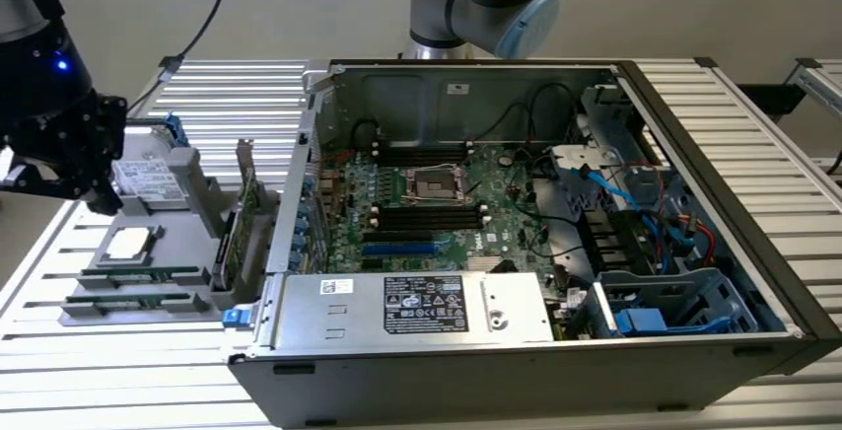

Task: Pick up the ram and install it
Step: 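Pick up the ram and move it above insertion slot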

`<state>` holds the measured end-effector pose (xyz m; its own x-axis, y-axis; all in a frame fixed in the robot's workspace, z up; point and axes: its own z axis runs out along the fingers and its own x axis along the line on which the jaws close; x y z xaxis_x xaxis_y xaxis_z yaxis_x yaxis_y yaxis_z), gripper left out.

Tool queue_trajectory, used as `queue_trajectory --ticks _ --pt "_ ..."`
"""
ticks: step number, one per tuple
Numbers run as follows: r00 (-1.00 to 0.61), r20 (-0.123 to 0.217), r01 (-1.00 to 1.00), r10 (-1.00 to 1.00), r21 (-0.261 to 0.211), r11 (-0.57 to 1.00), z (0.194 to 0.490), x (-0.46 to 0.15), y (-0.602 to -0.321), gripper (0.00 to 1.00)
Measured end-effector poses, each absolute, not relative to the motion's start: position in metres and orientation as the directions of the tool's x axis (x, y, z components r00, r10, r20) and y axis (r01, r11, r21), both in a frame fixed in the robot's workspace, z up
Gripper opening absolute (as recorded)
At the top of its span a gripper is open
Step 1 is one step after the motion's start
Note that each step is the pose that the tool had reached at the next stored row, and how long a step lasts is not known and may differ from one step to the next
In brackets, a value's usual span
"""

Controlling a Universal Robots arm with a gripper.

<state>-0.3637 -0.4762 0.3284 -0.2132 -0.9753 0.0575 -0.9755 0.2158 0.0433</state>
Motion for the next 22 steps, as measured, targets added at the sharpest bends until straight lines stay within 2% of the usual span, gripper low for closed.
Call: queue_trajectory --ticks 9,14,15,16,17,18,19,20,22 --pt "-0.052 0.045 -0.998 -0.998 0.045 0.054 0.323 -0.364 -0.4762 0.1" --pt "-0.042 0.045 -0.998 -0.998 0.045 0.044 0.3229 -0.3645 -0.4762 0.1" --pt "-0.042 0.045 -0.998 -0.998 0.045 0.044 0.3229 -0.3645 -0.4762 0.12" --pt "-0.042 0.045 -0.998 -0.998 0.045 0.044 0.3229 -0.3645 -0.4762 0.18" --pt "-0.042 0.045 -0.998 -0.998 0.045 0.044 0.323 -0.3645 -0.4762 0.18" --pt "-0.042 0.045 -0.998 -0.998 0.045 0.044 0.3229 -0.3645 -0.4762 0.24" --pt "-0.042 0.045 -0.998 -0.998 0.045 0.044 0.3229 -0.3645 -0.4762 0.24" --pt "-0.042 0.045 -0.998 -0.998 0.045 0.044 0.3229 -0.3645 -0.4762 0.31" --pt "-0.042 0.044 -0.998 -0.998 0.044 0.044 0.3214 -0.366 -0.4766 0.31"
